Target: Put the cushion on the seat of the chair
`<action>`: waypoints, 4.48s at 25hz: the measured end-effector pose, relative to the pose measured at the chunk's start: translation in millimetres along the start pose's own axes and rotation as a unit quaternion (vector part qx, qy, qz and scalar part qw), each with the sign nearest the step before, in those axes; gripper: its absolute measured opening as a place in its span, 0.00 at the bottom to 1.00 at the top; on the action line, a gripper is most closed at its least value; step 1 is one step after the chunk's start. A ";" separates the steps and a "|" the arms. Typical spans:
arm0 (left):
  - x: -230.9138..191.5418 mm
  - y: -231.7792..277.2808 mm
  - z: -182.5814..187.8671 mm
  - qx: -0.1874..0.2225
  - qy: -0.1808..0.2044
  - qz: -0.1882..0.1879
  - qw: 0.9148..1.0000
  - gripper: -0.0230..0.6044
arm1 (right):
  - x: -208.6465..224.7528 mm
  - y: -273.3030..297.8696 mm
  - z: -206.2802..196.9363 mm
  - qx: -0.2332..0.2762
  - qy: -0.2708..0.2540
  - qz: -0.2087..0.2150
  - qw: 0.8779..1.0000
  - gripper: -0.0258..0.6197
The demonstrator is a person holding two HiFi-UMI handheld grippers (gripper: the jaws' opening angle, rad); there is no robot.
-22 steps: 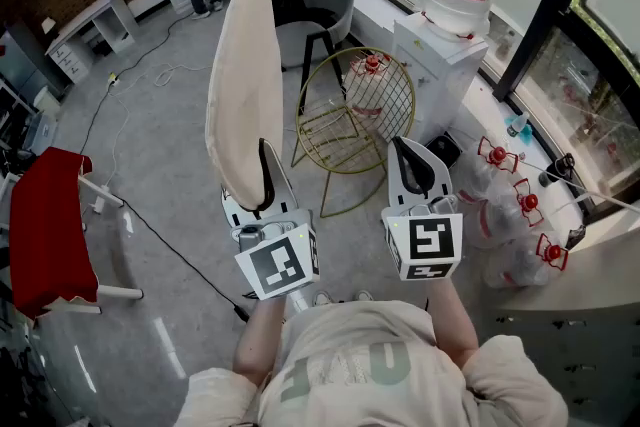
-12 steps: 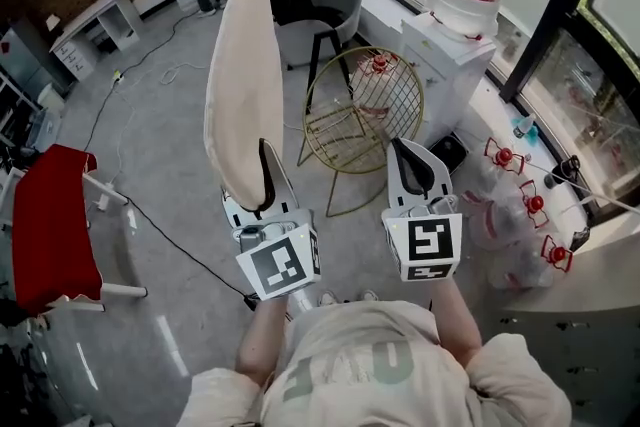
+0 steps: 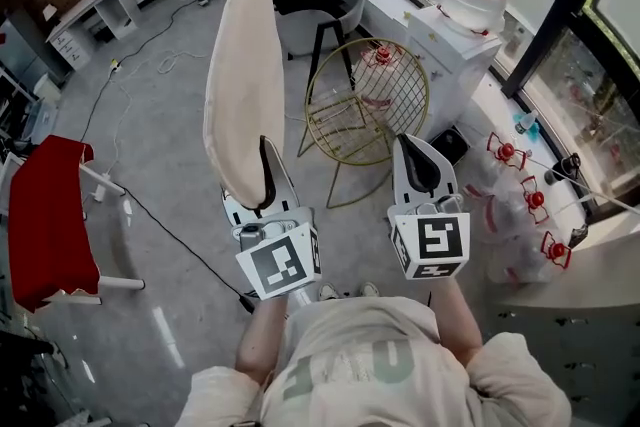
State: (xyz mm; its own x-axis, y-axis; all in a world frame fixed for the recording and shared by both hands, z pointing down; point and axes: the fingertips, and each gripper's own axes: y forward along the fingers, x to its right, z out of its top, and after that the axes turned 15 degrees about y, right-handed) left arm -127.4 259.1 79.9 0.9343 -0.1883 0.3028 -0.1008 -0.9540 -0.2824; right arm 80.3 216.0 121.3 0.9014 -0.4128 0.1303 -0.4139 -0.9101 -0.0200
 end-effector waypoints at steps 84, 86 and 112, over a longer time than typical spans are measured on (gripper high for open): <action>132.2 388.3 -193.7 -0.017 -0.018 -0.137 0.990 0.12 | 167.8 382.7 -71.9 0.012 0.014 -0.039 0.999 0.07; 143.8 387.2 -217.4 -0.023 -0.020 -0.152 0.988 0.12 | 169.3 390.8 -95.7 0.006 0.020 -0.039 0.999 0.07; 240.3 309.7 -433.4 -0.121 -0.005 -0.217 0.969 0.12 | 189.1 366.5 -308.5 -0.106 0.048 -0.055 0.992 0.07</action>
State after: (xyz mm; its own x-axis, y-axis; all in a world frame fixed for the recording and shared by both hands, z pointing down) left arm -82.3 -182.7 459.7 0.9097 0.2437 0.3362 0.2262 -0.9698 0.0908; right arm 59.9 -184.5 444.5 0.9304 -0.2974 0.2143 -0.3408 -0.9171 0.2068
